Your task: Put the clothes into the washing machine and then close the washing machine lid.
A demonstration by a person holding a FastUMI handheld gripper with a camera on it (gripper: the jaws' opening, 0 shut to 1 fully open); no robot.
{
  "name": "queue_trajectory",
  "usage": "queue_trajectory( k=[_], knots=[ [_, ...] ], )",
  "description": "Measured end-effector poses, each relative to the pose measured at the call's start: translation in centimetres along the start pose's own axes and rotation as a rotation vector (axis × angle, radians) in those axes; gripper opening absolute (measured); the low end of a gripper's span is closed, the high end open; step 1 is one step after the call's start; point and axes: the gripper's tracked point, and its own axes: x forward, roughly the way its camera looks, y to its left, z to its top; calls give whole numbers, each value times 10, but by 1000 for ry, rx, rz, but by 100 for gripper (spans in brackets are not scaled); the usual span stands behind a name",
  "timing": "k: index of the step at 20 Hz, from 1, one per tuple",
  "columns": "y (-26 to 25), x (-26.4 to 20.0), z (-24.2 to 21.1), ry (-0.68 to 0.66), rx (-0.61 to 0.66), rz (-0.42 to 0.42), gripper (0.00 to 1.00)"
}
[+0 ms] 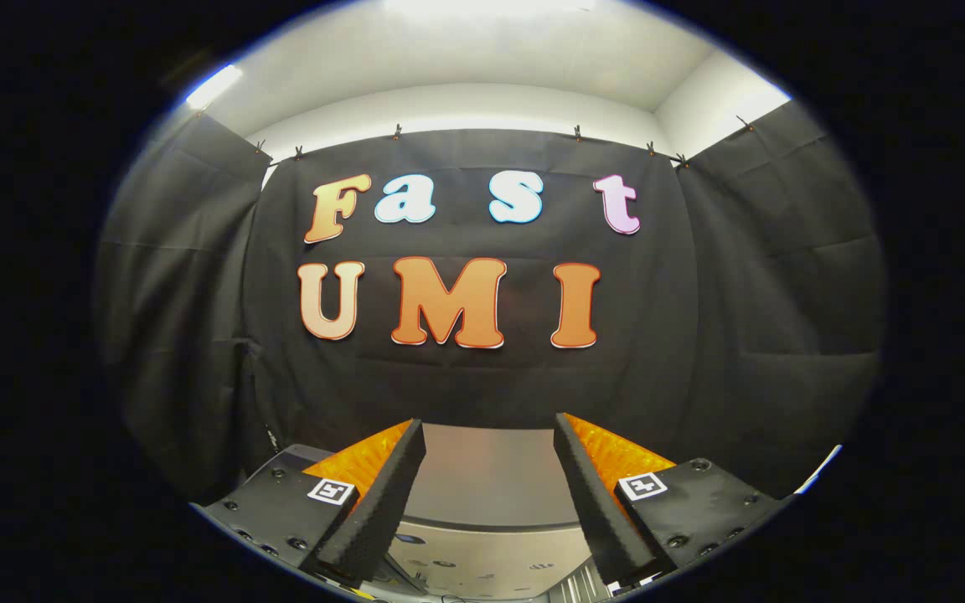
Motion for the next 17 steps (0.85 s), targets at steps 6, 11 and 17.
queue_trajectory(
  k=[6, 11, 17],
  knots=[
    [-19, -34, -26, 11, 50, 1, 99],
    [-31, -50, -23, -20, 68, 0, 99],
    [-37, -55, -31, -21, 75, 24, 99]
  ],
)
